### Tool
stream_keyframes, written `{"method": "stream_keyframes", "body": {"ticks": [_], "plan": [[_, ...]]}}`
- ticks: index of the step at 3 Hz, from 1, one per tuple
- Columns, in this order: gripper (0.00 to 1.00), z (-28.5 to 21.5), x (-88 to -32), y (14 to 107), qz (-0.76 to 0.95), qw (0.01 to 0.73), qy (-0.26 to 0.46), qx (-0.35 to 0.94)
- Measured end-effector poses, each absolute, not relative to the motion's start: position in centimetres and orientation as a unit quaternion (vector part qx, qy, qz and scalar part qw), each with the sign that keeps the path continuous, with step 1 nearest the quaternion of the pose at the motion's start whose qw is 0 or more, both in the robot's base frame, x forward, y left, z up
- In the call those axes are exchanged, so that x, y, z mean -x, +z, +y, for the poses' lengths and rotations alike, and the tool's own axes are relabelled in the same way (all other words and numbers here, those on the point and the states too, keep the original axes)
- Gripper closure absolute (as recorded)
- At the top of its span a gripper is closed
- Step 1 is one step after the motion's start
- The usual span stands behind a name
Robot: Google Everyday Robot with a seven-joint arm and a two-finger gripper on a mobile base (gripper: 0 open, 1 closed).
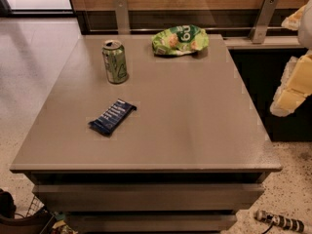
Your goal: Pick green rice chip bag
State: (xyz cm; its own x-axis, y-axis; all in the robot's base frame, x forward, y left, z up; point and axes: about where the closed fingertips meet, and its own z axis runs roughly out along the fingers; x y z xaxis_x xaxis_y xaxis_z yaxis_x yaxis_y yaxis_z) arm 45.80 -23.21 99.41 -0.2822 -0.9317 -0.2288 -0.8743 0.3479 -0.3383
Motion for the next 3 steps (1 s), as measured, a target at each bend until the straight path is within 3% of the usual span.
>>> {"method": "stream_keyframes", "body": {"ticks": [1, 2, 3], "plan": [[0.00, -25.9, -50.9, 100.3, 0.807, 0.235, -0.102, 0.532], [0.00, -26.2, -60.4, 101.7, 0.784, 0.316, -0.106, 0.524], [0.00, -23.4, -67.7, 101.8, 0.753, 0.391, -0.064, 0.525]]}}
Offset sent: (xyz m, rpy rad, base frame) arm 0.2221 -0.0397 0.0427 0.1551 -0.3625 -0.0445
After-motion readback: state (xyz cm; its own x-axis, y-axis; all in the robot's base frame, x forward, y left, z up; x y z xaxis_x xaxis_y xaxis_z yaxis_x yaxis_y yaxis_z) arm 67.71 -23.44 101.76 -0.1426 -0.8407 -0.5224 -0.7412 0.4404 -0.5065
